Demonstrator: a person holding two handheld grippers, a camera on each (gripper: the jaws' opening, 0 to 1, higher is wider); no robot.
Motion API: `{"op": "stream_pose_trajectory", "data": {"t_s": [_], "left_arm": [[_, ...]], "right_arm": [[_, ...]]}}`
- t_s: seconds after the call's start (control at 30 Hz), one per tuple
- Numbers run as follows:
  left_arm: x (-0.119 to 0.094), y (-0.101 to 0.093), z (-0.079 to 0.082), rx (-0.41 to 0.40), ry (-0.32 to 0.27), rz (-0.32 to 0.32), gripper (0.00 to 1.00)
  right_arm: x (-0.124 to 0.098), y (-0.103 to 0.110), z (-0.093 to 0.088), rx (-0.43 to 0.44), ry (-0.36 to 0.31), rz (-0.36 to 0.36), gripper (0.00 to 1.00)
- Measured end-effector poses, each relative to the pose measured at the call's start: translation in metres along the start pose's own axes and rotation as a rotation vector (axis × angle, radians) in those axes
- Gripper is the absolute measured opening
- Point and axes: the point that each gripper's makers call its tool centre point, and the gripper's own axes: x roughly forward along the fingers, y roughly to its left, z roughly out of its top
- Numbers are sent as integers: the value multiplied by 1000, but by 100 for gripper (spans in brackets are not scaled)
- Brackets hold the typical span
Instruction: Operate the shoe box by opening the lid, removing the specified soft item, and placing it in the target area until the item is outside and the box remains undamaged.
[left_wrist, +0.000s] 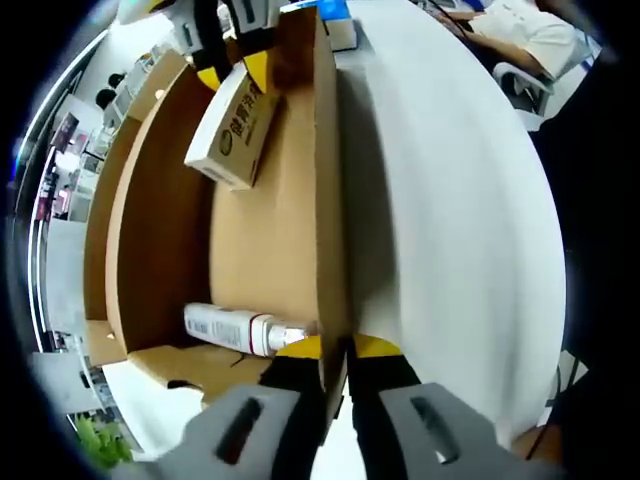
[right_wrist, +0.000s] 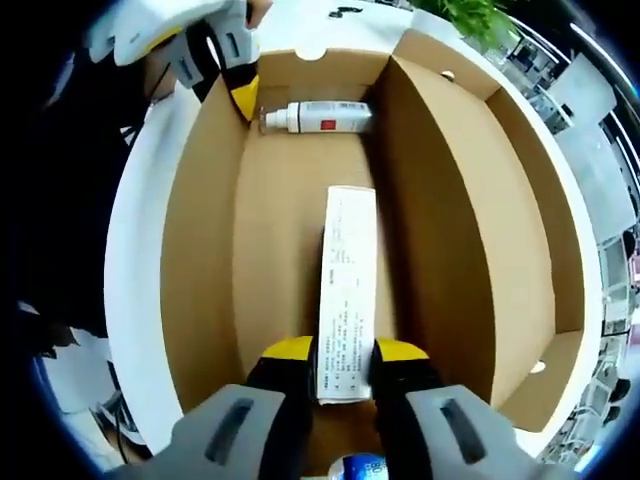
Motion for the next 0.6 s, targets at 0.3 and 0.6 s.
{"op": "stream_pose_trajectory", "data": {"t_s": [0.3, 0.6], "left_arm": [[0, 0, 0, 1, -1, -1, 6], [1, 0, -1, 2, -3, -2, 6]], "right_arm": [[6, 2, 11, -21, 3, 13, 24], [16, 3, 25, -30, -3, 27, 24]]}}
